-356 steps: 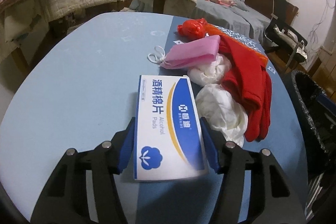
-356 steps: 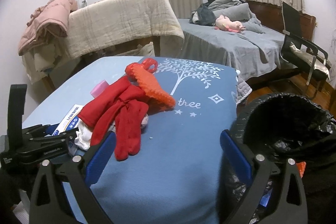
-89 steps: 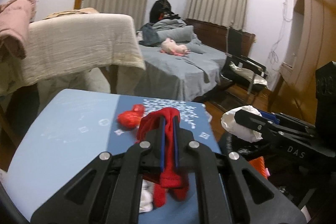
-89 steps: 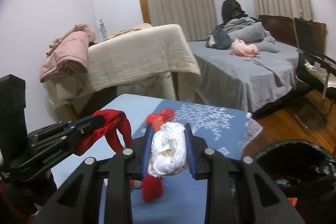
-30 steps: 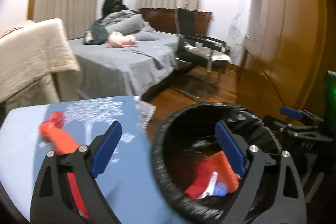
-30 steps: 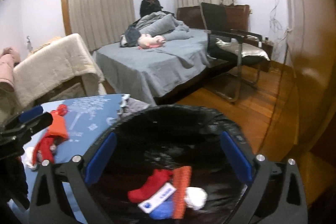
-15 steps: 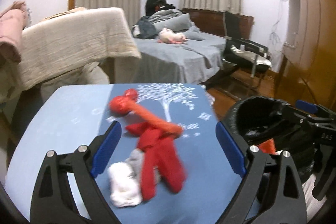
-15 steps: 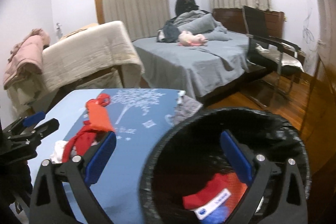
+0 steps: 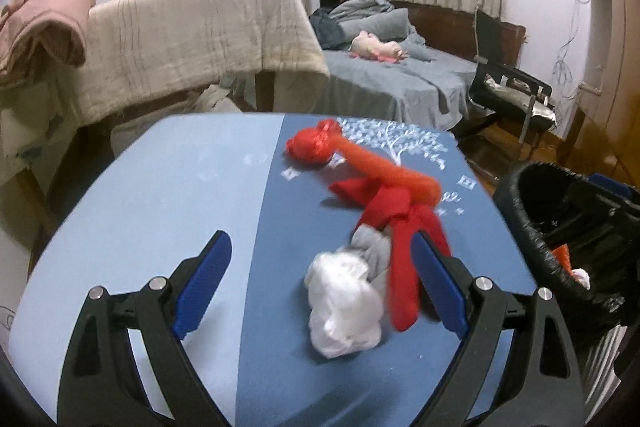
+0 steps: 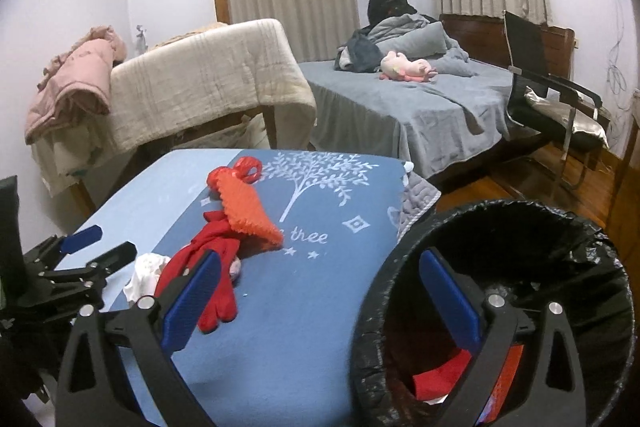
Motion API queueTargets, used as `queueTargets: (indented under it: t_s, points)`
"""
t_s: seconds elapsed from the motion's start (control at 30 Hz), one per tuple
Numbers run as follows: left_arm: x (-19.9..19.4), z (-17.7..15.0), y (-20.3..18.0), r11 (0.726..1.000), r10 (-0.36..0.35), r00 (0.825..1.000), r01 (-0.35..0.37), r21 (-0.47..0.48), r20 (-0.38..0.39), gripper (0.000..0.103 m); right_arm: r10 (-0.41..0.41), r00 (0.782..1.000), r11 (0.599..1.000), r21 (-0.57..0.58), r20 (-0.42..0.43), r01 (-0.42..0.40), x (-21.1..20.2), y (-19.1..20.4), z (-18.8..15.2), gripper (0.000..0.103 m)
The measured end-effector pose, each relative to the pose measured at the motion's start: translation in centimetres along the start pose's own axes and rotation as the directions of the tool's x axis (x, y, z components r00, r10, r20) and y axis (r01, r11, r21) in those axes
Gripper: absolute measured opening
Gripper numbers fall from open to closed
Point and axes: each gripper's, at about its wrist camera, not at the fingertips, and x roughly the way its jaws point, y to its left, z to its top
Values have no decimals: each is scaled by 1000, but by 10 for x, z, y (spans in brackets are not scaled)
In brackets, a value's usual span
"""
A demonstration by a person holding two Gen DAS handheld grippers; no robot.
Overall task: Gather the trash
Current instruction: 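Grasp the crumpled white cloth with the left tool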
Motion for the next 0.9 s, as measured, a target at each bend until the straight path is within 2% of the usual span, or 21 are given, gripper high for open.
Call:
queueTargets:
  t_s: [0.23, 0.47, 0.63, 0.73, 0.9]
  points:
    - [21, -16, 5, 1000, -13, 998, 11, -23, -66, 78, -9, 1000, 1000, -21, -24, 9, 6, 6, -6, 97]
    - [32, -20, 7, 998, -62, 991, 57, -39, -119, 61, -9, 999, 999, -34, -46, 8, 11, 10, -8, 97]
    - [37, -22, 3, 995, -93, 986, 89, -37, -138, 51, -8, 999, 999, -54, -51, 5, 13, 16, -8, 97]
    - [38, -22, 1, 994, -111, 983, 107, -35, -143, 36, -8, 999, 998, -61, -50, 5, 12, 19, -7, 97]
    - [33, -21, 0, 994, -104, 987, 101, -35, -121, 31, -5, 999, 998, -67, -42, 2, 11, 23, -5, 97]
